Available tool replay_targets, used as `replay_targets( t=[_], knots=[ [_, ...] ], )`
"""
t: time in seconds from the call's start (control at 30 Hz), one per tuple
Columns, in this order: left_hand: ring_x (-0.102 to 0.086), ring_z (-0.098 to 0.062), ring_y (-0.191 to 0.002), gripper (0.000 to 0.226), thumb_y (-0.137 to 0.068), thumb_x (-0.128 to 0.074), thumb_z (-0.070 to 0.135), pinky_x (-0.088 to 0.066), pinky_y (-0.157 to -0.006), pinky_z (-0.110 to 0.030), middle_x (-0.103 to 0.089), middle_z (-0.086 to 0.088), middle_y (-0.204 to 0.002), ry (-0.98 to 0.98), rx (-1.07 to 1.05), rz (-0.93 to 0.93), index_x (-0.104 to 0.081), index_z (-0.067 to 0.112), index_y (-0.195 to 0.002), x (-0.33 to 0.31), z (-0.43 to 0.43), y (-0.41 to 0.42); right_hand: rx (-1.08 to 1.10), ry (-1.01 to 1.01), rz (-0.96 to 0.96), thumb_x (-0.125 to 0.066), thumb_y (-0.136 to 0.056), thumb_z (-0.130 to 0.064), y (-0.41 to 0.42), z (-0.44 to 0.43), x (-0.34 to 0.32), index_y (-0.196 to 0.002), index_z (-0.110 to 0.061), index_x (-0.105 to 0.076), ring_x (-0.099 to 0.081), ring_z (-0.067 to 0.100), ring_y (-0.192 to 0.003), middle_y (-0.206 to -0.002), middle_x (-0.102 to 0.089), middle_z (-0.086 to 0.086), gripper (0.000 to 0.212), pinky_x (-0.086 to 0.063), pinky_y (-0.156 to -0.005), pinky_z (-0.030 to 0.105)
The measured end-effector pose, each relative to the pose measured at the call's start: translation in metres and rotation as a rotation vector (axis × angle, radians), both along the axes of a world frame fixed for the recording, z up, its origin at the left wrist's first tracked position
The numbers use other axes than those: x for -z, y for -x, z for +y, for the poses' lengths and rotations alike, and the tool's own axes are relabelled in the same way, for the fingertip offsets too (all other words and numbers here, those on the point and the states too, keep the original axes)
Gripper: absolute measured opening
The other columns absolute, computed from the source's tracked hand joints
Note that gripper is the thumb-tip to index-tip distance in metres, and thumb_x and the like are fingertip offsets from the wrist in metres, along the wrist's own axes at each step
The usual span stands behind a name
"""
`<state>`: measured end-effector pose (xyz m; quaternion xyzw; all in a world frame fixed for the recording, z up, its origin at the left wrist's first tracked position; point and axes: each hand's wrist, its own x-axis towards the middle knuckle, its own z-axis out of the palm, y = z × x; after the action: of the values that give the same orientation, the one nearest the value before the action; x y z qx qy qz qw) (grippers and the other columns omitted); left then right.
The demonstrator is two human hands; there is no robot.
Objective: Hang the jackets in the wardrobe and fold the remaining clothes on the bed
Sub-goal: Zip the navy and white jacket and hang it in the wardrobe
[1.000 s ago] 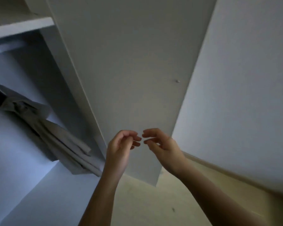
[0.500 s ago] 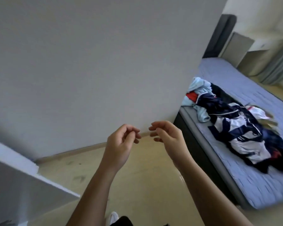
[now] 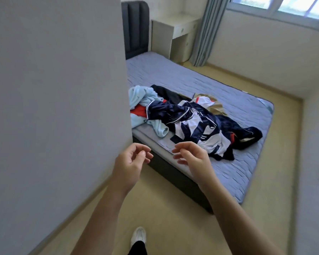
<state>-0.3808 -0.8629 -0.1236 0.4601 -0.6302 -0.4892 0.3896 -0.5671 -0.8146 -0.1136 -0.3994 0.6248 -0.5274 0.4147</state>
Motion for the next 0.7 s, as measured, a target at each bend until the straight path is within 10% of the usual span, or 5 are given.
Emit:
replay_targets(
  t=[0.7],
  knots=[
    [-0.066,-0.011,-0.073,0.028,-0.094,-0.046,-0.001,-0.048,-0.064,-0.014,-0.072,0.001,-0.076,-0.264,0.396,-0.211,-0.065,0.016,-0.084,0.113,-0.265,0.328,0.428,-0.264,-0.163,-0.043,-0.094,0.003,0.307,-0.175,0.126,-0.087,-0.017,-0.064,-0.065,0.011,-0.072,-0.084,-0.070,0.000,0.029,-0.050,-0.066,0.022]
  ],
)
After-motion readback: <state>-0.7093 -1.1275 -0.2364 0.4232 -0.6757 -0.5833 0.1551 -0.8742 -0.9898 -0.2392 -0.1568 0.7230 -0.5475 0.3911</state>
